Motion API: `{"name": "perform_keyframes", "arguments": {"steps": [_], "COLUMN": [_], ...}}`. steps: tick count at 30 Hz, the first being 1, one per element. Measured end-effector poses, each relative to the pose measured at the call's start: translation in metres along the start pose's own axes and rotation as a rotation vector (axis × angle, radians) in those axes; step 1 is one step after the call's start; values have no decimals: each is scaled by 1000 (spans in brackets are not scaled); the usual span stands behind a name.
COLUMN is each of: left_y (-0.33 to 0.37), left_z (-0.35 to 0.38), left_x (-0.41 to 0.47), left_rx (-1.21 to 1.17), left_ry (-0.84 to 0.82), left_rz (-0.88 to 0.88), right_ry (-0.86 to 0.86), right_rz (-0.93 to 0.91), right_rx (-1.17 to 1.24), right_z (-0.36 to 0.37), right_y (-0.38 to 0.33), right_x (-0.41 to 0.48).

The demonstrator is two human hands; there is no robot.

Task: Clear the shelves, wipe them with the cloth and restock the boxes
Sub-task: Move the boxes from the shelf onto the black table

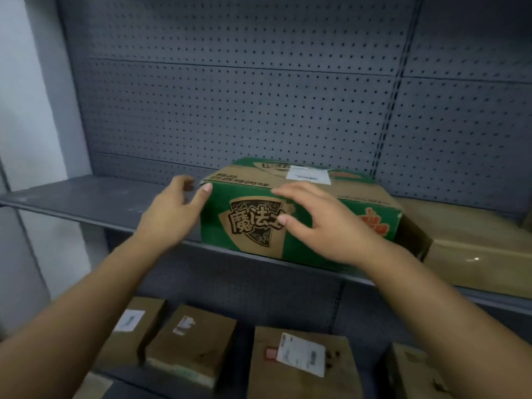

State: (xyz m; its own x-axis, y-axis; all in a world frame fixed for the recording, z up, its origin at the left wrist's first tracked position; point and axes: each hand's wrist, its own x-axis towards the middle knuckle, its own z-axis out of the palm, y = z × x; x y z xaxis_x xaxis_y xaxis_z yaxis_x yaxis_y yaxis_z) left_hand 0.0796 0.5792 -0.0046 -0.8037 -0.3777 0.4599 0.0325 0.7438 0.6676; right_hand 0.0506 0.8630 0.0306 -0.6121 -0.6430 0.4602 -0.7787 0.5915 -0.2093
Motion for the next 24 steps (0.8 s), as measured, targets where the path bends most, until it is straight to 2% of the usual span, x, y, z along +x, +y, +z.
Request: {"name": "perform_keyframes", "arguments": {"steps": [4, 8, 13, 18, 24], "left_y": [7, 9, 16, 8, -2], "left_z": [10, 18, 29, 34, 37], "left_x": [34, 56, 70, 76, 76], "left_rx": [-165, -213, -390, -524, -649], "left_ry": [-87, -171, -269, -326, -407], "left_rz": [32, 56, -4, -67, -120], "right_ry": [118, 195, 263, 257, 219], "right_rz": [112, 251, 471, 629, 775], "right_rx": [-57, -108, -96, 20, 320], "right_z": [-24, -43, -58, -62, -52], "right_y": [11, 31, 55, 64, 73], "right_x": [-1, -5, -17, -26, -37]}}
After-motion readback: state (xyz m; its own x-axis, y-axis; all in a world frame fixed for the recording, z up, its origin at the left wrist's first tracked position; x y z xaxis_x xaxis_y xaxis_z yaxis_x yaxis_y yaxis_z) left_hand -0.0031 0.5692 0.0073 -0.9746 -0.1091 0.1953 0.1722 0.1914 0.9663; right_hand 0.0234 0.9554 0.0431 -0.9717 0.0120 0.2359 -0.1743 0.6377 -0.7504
